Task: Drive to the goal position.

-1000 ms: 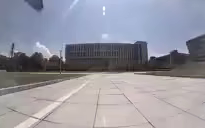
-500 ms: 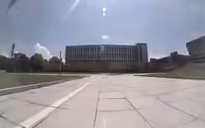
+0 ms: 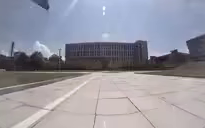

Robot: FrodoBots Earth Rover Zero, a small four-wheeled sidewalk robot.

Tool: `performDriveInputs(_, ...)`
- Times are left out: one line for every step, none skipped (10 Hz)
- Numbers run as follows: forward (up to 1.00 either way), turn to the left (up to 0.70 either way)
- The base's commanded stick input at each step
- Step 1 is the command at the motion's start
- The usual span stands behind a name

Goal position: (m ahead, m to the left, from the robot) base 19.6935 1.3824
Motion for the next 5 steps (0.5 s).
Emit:
performDriveInputs(0.50, 0.01)
performDriveInputs(0.50, 0.01)
performDriveInputs(0.50, 0.01)
performDriveInputs(0.50, 0.01)
performDriveInputs(0.50, 0.01)
